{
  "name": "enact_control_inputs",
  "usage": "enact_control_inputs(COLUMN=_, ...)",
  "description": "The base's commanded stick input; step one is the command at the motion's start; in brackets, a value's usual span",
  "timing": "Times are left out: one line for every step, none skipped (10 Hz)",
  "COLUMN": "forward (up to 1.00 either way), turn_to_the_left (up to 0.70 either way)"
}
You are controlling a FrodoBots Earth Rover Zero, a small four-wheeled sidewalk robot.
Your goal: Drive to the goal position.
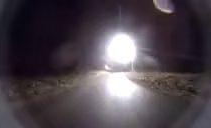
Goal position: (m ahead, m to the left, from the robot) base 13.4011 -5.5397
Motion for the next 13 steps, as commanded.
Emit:
enact_control_inputs(forward=1.00, turn_to_the_left=-0.05)
enact_control_inputs(forward=1.00, turn_to_the_left=-0.08)
enact_control_inputs(forward=1.00, turn_to_the_left=-0.09)
enact_control_inputs(forward=1.00, turn_to_the_left=-0.09)
enact_control_inputs(forward=1.00, turn_to_the_left=-0.09)
enact_control_inputs(forward=1.00, turn_to_the_left=-0.10)
enact_control_inputs(forward=1.00, turn_to_the_left=-0.09)
enact_control_inputs(forward=1.00, turn_to_the_left=-0.08)
enact_control_inputs(forward=1.00, turn_to_the_left=-0.05)
enact_control_inputs(forward=1.00, turn_to_the_left=-0.03)
enact_control_inputs(forward=1.00, turn_to_the_left=-0.02)
enact_control_inputs(forward=1.00, turn_to_the_left=0.00)
enact_control_inputs(forward=1.00, turn_to_the_left=0.00)
